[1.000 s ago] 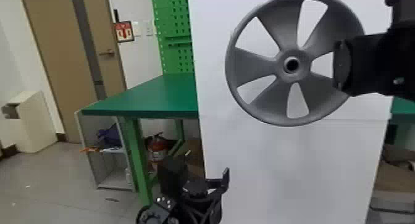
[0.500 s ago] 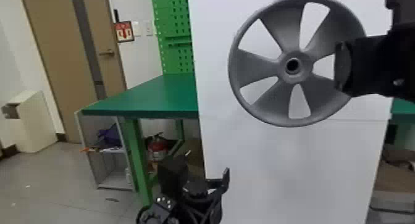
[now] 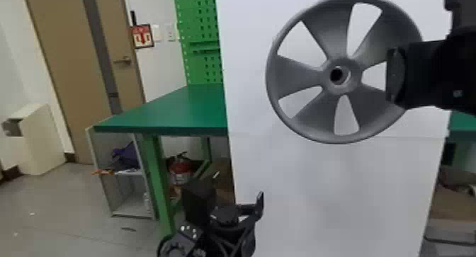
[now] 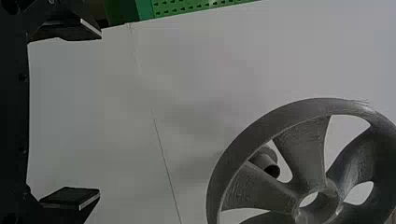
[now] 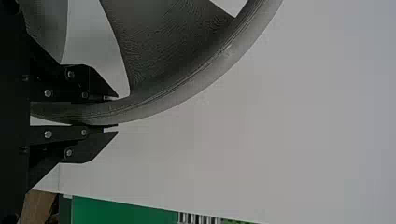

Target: Hold the wheel and insert it

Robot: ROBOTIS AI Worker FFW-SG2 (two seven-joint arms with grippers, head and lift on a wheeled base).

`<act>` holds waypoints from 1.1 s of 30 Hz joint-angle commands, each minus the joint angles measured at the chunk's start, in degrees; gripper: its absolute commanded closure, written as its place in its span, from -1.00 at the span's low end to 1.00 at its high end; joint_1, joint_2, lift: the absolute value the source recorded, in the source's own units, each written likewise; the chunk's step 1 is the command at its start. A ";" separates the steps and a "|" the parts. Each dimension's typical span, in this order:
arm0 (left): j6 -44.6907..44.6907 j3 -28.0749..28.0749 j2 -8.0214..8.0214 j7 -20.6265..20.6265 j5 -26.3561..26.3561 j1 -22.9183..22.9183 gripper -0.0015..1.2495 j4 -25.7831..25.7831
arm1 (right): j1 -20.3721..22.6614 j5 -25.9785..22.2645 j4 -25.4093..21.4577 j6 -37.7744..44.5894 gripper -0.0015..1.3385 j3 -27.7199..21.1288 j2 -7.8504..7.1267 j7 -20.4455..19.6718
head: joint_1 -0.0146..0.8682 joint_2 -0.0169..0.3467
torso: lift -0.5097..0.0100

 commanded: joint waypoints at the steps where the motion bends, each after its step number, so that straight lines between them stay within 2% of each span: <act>1: 0.00 -0.09 0.00 0.00 0.01 -0.08 -0.84 0.00 | 0.08 0.14 0.02 -0.35 0.78 -0.82 0.05 0.00 | -0.19 0.86 | -0.74; 21: 0.00 -0.35 0.00 0.44 -0.34 -0.87 -0.84 0.00 | 2.54 -0.65 0.02 -2.20 0.78 -3.55 0.05 0.00 | -0.19 0.86 | -0.74; 33: 0.00 -0.70 0.35 0.44 -0.52 -1.40 -0.84 0.09 | 2.45 0.31 0.37 -4.31 0.78 -4.34 0.05 0.00 | -0.19 0.86 | -0.74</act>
